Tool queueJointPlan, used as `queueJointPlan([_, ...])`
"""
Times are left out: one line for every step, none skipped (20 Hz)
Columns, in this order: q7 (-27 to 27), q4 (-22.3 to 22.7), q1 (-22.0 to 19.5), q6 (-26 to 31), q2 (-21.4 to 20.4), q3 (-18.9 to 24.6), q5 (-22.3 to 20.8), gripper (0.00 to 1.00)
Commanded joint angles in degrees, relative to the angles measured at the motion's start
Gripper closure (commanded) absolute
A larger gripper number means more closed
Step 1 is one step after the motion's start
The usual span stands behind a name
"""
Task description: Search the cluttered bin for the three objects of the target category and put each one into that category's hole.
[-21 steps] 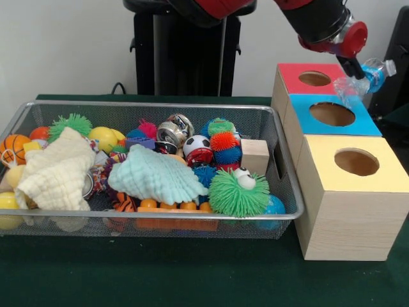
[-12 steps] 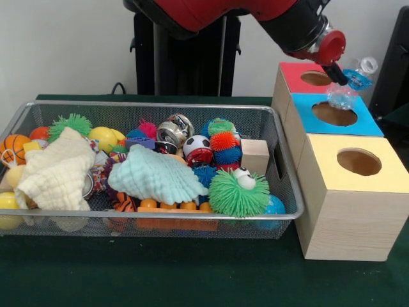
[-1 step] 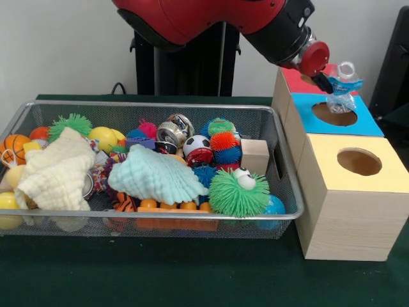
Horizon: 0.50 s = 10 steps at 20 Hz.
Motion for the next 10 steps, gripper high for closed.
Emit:
queueJointPlan([-7.34,-3.15,2.85,-3.28,5.81,-3.02,-7.08,1.0])
queueJointPlan([-7.23,-3.26,2.86,-3.01,5.6,-2.96,-6.96,1.0])
queueJointPlan([-7.12,-3.36,2.86,-2.74,5.39,-2.9,-6.83,1.0])
queueJointPlan([-6.75,-3.03,2.9,-2.63,4.85,-2.7,-6.68,1.0])
queueJointPlan([-6.52,-3.03,3.02,-2.39,4.34,-2.64,-6.61,1.0])
queueJointPlan([-6.25,-2.84,3.05,-2.03,3.61,-2.45,-6.46,1.0])
queueJointPlan([-5.97,-2.65,3.08,-1.68,2.88,-2.26,-6.31,1.0])
queueJointPlan([-6.14,-3.0,3.01,-0.97,2.43,-2.11,-6.19,1.0])
queueJointPlan([-6.32,-3.35,2.93,-0.26,1.97,-1.97,-6.06,1.0])
queueJointPlan([-6.25,-3.41,2.96,0.0,1.5,-1.8,-5.97,1.0])
